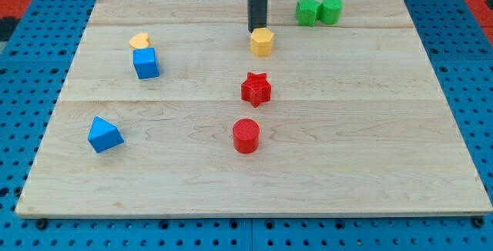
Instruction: Push the blue cube up a bit
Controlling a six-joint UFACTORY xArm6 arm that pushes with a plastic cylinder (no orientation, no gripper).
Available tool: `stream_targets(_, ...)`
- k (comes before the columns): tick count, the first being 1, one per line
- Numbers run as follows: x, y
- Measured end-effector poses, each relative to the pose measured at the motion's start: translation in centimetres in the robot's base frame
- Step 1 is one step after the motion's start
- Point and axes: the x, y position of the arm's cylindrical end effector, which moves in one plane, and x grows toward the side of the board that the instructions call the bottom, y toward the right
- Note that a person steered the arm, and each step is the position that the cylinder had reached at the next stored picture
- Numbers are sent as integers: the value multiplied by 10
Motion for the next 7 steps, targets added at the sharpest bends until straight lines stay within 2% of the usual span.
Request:
stream_targets(2, 18, -8)
stream_targets(3, 9, -10)
stream_targets(4, -1, -61)
stream_targets(6, 6, -276)
stream_targets(7, 26, -326)
